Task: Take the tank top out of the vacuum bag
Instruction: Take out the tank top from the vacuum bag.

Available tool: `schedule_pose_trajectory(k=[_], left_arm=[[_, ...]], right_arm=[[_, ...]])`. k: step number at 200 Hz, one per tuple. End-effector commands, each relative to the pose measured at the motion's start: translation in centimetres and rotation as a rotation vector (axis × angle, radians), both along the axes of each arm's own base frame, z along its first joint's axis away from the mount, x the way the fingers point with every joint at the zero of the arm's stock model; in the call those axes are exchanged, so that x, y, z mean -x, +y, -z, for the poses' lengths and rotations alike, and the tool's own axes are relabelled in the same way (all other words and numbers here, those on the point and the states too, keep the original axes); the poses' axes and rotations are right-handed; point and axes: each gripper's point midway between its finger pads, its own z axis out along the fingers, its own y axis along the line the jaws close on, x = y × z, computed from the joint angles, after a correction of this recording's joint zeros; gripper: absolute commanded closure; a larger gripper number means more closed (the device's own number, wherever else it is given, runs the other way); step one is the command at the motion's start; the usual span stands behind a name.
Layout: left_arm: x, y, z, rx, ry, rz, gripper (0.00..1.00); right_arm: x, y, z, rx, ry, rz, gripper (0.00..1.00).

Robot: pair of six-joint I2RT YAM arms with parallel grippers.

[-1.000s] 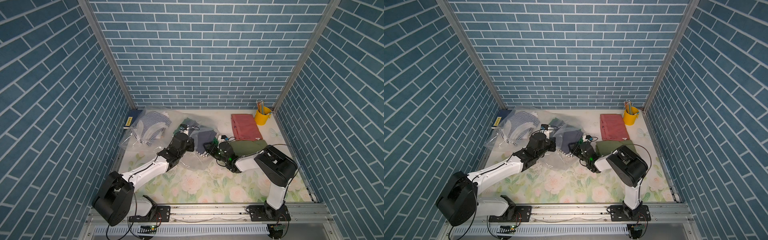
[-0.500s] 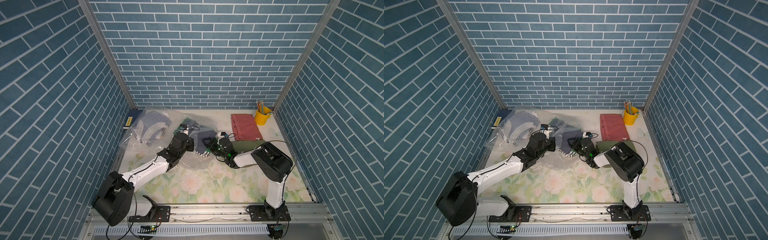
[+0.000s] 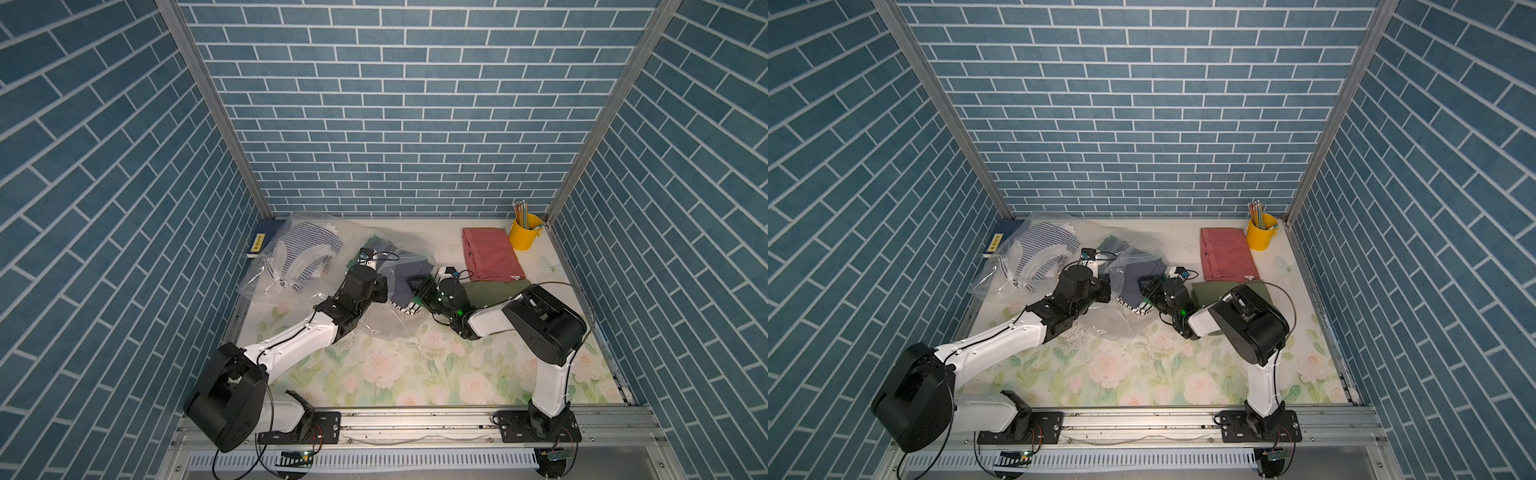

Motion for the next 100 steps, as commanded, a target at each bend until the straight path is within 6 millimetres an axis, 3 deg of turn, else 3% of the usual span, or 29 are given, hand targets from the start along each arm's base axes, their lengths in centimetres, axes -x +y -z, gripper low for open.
schedule_pose_trajectory(k=[1, 35, 85, 100], left_arm=[[0.0, 0.5, -0.9, -0.008, -0.023, -0.012, 1.00], [0.1, 0.4, -0.9, -0.005, -0.023, -0.008, 1.00], [0.1, 0.3, -1.0, -0.001, -0.025, -0.005, 1.00], [0.1, 0.2, -0.9, 0.000, -0.024, -0.003, 1.00]], right_arm=[[-0.2, 0.6, 2.2, 0.028, 0.057, -0.013, 0.24], [-1.0, 2.7, -0.4, -0.008, -0.001, -0.070, 0.25], [-1.3, 3.8, -5.5, -0.043, -0.136, -0.126, 0.50], [-1.2, 3.9, -6.5, -0.060, -0.169, -0.138, 0.52]])
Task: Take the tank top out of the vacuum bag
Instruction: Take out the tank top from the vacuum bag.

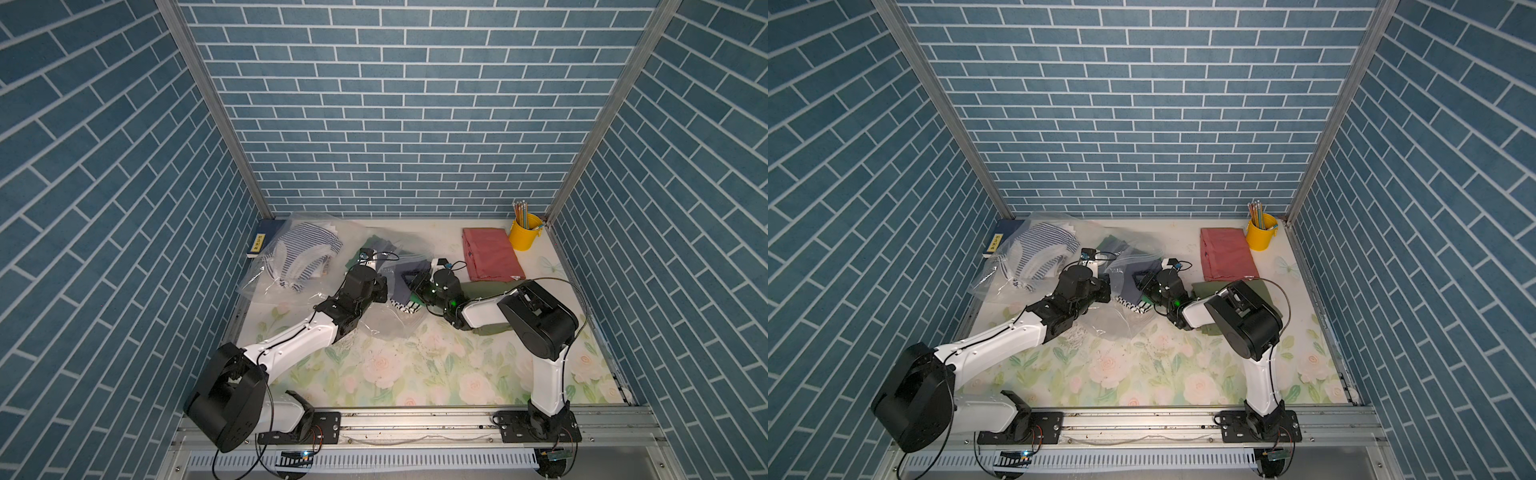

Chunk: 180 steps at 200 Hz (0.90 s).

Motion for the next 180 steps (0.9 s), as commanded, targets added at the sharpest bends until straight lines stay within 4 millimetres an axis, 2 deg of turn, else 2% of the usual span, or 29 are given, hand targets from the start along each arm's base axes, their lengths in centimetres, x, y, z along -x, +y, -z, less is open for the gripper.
schedule_pose_trajectory(k=[1, 54, 73, 83, 106, 123, 151, 163, 180], left_arm=[[0.1, 0.2, -0.9, 0.000, -0.023, -0.002, 1.00], [0.0, 0.2, -0.7, -0.001, -0.020, -0.002, 1.00], [0.0, 0.1, -0.7, -0.001, -0.020, -0.001, 1.00], [0.0, 0.1, -0.6, -0.002, -0.019, -0.002, 1.00], [0.0, 0.1, -0.6, -0.002, -0.020, -0.002, 1.00], [0.0, 0.1, -0.6, 0.000, -0.020, -0.003, 1.00], [0.0, 0.1, -0.7, 0.002, -0.022, -0.002, 1.00], [0.0, 0.1, -0.8, 0.002, -0.023, -0.002, 1.00], [0.1, 0.2, -0.8, 0.003, -0.024, -0.002, 1.00]], right_arm=[[0.1, 1.1, -4.5, -0.045, -0.123, -0.057, 0.52], [0.9, 1.4, -4.5, -0.046, -0.144, -0.106, 0.79], [1.1, 1.0, -4.0, -0.030, -0.135, -0.099, 0.80], [1.1, 0.7, -3.5, -0.019, -0.125, -0.087, 0.77], [1.1, 0.2, -2.1, 0.012, -0.094, -0.062, 0.44], [0.8, 0.3, -1.5, 0.026, -0.085, -0.063, 0.34], [0.0, 1.2, -0.7, 0.048, -0.078, -0.089, 0.33], [-0.3, 1.8, -0.7, 0.055, -0.083, -0.105, 0.37], [-0.7, 2.2, -1.0, 0.066, -0.096, -0.114, 0.51]])
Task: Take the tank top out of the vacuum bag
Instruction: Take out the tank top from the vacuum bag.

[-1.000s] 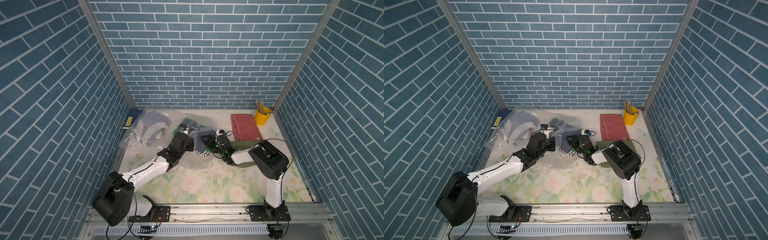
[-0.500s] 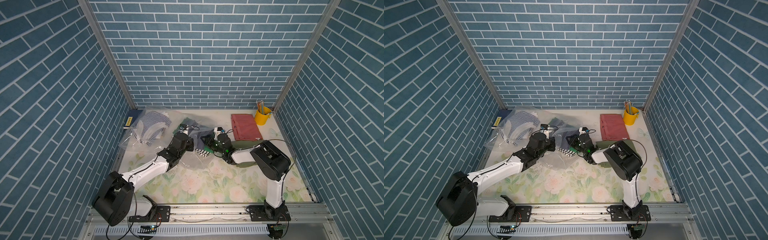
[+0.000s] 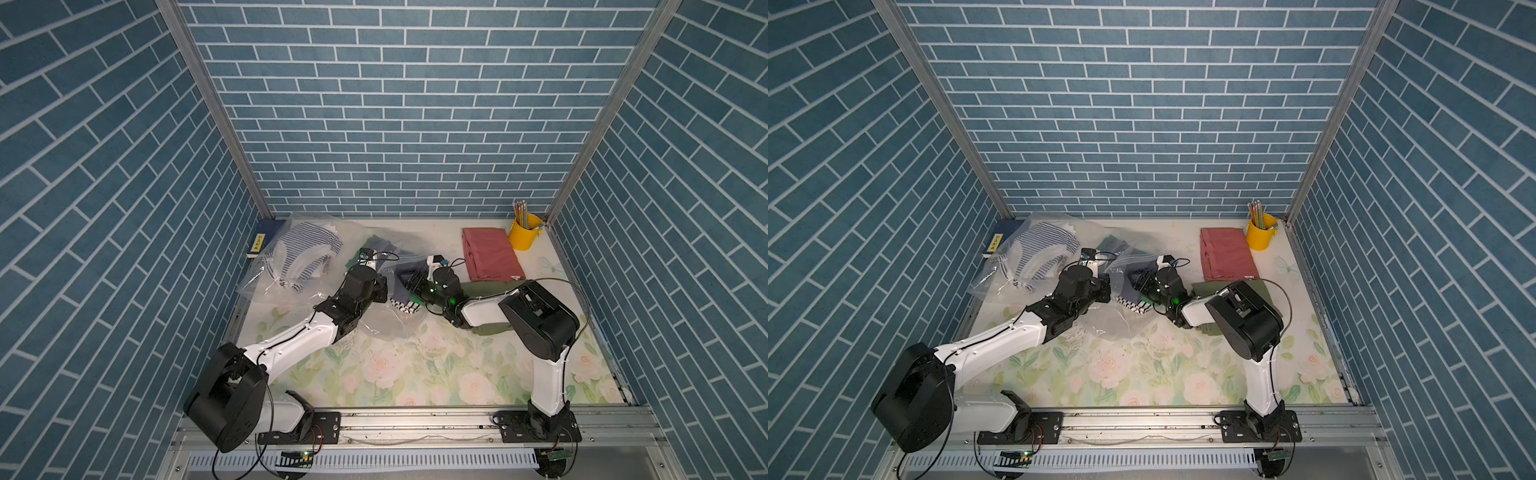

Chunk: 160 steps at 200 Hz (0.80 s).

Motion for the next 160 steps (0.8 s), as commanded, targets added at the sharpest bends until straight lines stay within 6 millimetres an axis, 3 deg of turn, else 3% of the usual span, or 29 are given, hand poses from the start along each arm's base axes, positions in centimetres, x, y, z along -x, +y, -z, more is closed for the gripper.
schedule_pose_trajectory(k=[1, 11, 21, 84, 124, 151, 160], left_arm=[[0.0, 0.2, -0.8, 0.002, -0.023, -0.003, 1.00], [0.1, 0.2, -0.8, 0.003, -0.024, -0.002, 1.00], [0.1, 0.2, -0.9, 0.003, -0.024, -0.003, 1.00], [0.0, 0.6, -1.2, -0.016, -0.035, -0.021, 1.00], [-0.1, 0.8, -1.3, -0.031, -0.037, -0.027, 1.00], [-0.2, 0.8, -1.2, -0.029, -0.036, -0.027, 1.00], [-0.2, 0.7, -1.2, -0.029, -0.037, -0.025, 1.00]], right_arm=[[-0.6, 0.8, -0.1, 0.039, -0.035, -0.031, 0.53], [-0.8, 0.7, -0.3, 0.052, -0.042, -0.028, 0.71], [-0.8, 0.4, -0.8, 0.065, -0.054, -0.016, 1.00], [2.3, -3.5, -3.9, 0.043, -0.085, 0.060, 1.00], [4.4, -6.2, -2.5, 0.043, -0.030, 0.116, 1.00], [4.6, -5.7, -1.3, 0.026, 0.003, 0.102, 1.00], [4.4, -5.4, -1.0, 0.010, 0.013, 0.099, 0.88]])
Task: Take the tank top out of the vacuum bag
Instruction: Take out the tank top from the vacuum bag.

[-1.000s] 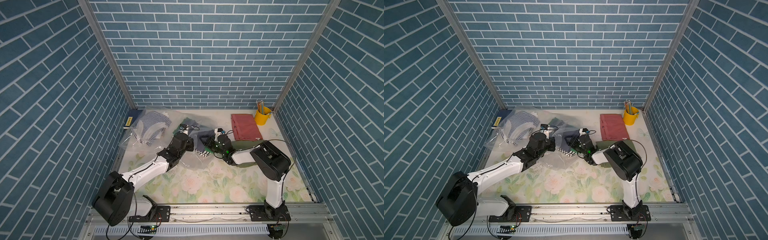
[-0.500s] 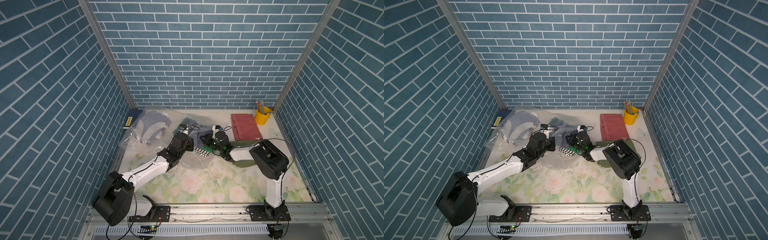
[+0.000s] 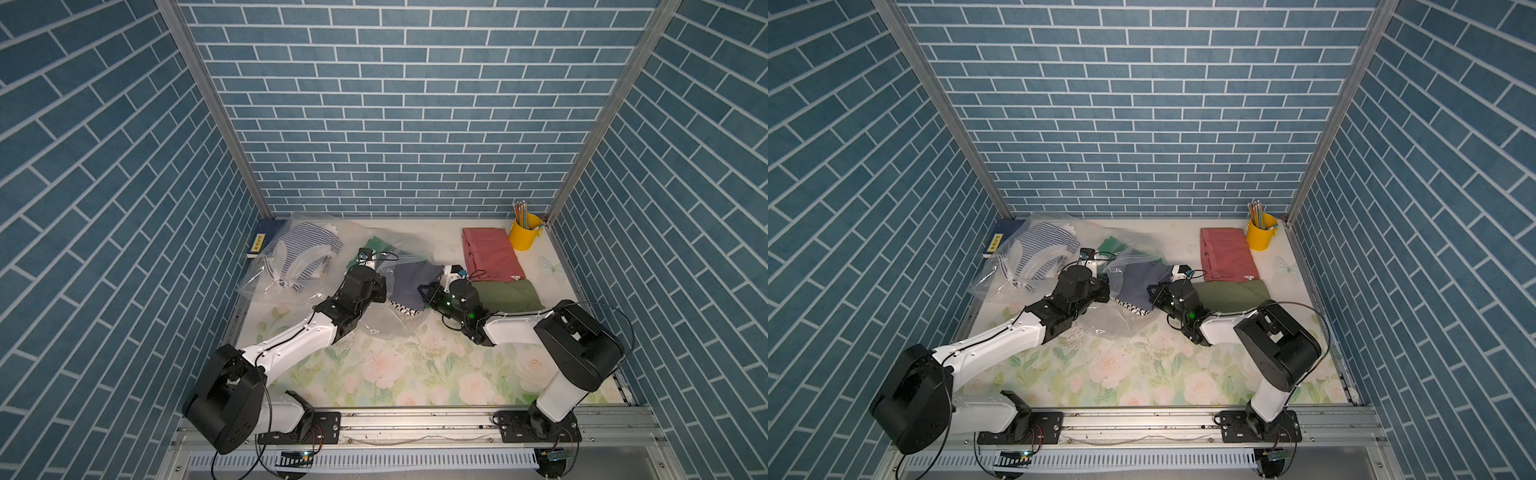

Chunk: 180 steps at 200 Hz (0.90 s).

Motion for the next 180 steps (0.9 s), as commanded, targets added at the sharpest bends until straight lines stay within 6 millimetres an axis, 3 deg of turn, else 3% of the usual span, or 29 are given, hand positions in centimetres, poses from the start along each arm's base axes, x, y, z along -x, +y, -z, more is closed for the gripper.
schedule_pose_trajectory(k=[1, 18, 30, 87, 105, 154, 168, 180], left_arm=[[-0.2, 0.2, -1.1, -0.007, -0.028, -0.010, 1.00], [-0.2, 0.3, -1.1, -0.010, -0.029, -0.012, 1.00], [-0.1, 0.3, -1.1, -0.009, -0.030, -0.013, 1.00], [-0.1, 0.2, -1.0, -0.003, -0.027, -0.010, 1.00], [-0.1, 0.2, -1.0, -0.002, -0.026, -0.010, 1.00], [-0.1, 0.1, -1.0, 0.002, -0.026, -0.006, 1.00], [-0.1, 0.1, -1.0, 0.002, -0.027, -0.006, 1.00], [-0.1, 0.2, -1.0, 0.002, -0.027, -0.007, 1.00]], right_arm=[[-0.4, 0.8, -0.4, -0.067, 0.001, 0.009, 0.86], [-0.5, 0.8, 0.7, -0.093, 0.030, 0.028, 0.56], [-0.5, 0.4, 1.2, -0.129, 0.041, 0.059, 0.42], [-0.3, -0.3, 3.3, -0.129, 0.065, 0.063, 0.27], [-1.0, 0.0, 3.4, -0.127, 0.052, 0.059, 0.27], [-3.1, 4.2, 1.2, -0.082, -0.019, -0.089, 0.40], [-3.5, 4.5, 1.1, -0.052, -0.025, -0.098, 0.47], [-3.6, 4.4, 0.9, -0.032, -0.030, -0.093, 0.63]])
